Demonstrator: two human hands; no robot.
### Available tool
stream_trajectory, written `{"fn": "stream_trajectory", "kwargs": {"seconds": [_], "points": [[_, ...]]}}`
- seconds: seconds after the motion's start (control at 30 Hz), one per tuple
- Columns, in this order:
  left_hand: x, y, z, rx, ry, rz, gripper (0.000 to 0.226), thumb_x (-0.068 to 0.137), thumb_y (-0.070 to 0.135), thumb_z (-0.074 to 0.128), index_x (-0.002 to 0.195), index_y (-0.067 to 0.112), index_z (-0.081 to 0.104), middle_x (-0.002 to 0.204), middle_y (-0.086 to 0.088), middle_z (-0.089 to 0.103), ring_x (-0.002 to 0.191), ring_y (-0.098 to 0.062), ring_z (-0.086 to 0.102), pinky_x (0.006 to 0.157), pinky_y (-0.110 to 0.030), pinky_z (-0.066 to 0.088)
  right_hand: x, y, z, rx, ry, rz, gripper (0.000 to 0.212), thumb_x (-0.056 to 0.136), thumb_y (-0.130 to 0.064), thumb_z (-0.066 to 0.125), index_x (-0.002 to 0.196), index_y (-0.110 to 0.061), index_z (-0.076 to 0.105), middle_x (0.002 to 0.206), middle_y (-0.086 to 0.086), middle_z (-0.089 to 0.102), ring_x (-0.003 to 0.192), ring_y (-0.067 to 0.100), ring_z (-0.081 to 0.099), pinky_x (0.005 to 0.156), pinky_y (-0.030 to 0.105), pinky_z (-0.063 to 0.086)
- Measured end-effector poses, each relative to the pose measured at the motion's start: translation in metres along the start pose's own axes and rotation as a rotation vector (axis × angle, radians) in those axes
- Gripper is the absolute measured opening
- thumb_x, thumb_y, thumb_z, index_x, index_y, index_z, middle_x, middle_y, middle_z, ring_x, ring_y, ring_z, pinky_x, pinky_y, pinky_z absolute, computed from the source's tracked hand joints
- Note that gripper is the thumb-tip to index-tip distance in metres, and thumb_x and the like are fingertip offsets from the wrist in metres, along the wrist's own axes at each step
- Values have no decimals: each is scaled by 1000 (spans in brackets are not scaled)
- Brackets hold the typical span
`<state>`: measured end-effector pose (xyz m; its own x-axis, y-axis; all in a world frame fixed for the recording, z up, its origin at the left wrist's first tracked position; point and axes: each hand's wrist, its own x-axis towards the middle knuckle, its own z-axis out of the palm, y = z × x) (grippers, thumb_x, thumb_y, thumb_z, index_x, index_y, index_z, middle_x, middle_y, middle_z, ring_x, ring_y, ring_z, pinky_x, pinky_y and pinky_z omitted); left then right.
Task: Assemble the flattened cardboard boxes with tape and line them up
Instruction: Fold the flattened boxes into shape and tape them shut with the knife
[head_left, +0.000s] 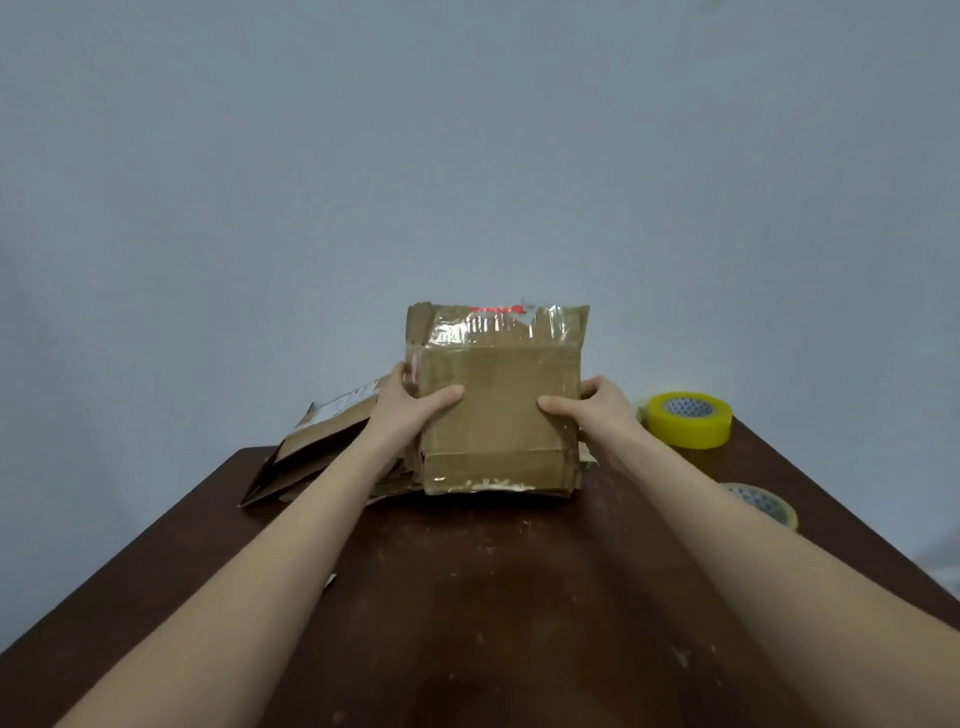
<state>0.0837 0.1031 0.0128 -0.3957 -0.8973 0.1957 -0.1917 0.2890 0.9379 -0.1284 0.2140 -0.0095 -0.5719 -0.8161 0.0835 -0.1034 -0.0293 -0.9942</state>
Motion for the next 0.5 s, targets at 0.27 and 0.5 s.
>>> {"fn": "stream_trajectory", "kwargs": {"seconds": [0.27,0.5], "points": [[-64,-42,-3,-113,-141,34,73,73,28,78,136,25,41,122,2,63,103,-12,65,77,-24,54,-65,36,-2,-262,-11,-296,85,70,-36,81,141,-36,34,121,-8,58,107,11,59,90,32,48],[-86,-67,-4,-175,-79,121,98,73,28,79,150,36,20,143,14,41,129,-6,44,92,-19,47,-77,58,-9,-422,-50,-366,88,71,-50,75,145,-28,33,126,-6,45,112,10,52,95,43,50]]}}
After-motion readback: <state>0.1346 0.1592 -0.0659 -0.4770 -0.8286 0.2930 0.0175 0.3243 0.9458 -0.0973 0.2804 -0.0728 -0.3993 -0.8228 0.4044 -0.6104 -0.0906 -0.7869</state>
